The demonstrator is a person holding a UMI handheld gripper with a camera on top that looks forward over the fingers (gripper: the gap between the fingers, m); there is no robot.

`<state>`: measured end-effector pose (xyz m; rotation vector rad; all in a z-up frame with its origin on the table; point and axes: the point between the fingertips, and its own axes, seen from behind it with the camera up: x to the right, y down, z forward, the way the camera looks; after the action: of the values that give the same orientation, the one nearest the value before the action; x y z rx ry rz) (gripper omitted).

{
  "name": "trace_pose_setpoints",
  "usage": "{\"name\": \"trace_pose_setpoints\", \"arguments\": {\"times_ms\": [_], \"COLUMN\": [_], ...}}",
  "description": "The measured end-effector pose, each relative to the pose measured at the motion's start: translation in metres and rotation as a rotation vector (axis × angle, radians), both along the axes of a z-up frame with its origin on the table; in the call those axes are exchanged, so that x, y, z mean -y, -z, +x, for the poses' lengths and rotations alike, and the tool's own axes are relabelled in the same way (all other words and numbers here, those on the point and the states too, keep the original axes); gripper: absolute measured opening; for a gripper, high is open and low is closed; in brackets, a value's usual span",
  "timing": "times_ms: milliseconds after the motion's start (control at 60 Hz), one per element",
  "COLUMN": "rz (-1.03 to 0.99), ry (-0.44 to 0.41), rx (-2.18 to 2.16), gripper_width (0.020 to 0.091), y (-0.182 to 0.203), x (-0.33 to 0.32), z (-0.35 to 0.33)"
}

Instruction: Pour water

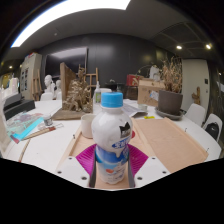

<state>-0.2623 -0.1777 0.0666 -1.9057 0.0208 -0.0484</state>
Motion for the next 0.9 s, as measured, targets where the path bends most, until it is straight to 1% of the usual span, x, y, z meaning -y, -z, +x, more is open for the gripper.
{"name": "trace_pose_setpoints", "arguments": {"times_ms": [50, 83, 100, 150, 267, 333, 450, 550, 733, 900], "rz": [0.002, -0.001, -0.004, -0.015, -0.035, -0.039, -0.022, 0.0, 0.037, 0.067], "ry": [0.002, -0.001, -0.002, -0.002, 0.017, 0.022, 0.037, 0.049, 0.068, 0.025], "rx": [0.007, 0.01, 0.01, 0.007, 0.023, 0.028, 0.071, 0.162, 0.544, 1.019], "gripper_width": [0.039, 0.0372, 0.0344, 0.0322, 0.0321, 0.0322, 0.0322, 0.0322, 0.0322, 0.0321], "y": [0.0, 0.0, 0.0, 0.001, 0.0, -0.008, -0.039, -0.073, -0.128, -0.155], "x": [-0.001, 0.0, 0.0, 0.0, 0.0, -0.001, -0.011, -0.03, -0.094, -0.159], "z": [-0.001, -0.001, -0.001, 0.0, 0.0, 0.003, 0.017, 0.04, 0.087, 0.094]}}
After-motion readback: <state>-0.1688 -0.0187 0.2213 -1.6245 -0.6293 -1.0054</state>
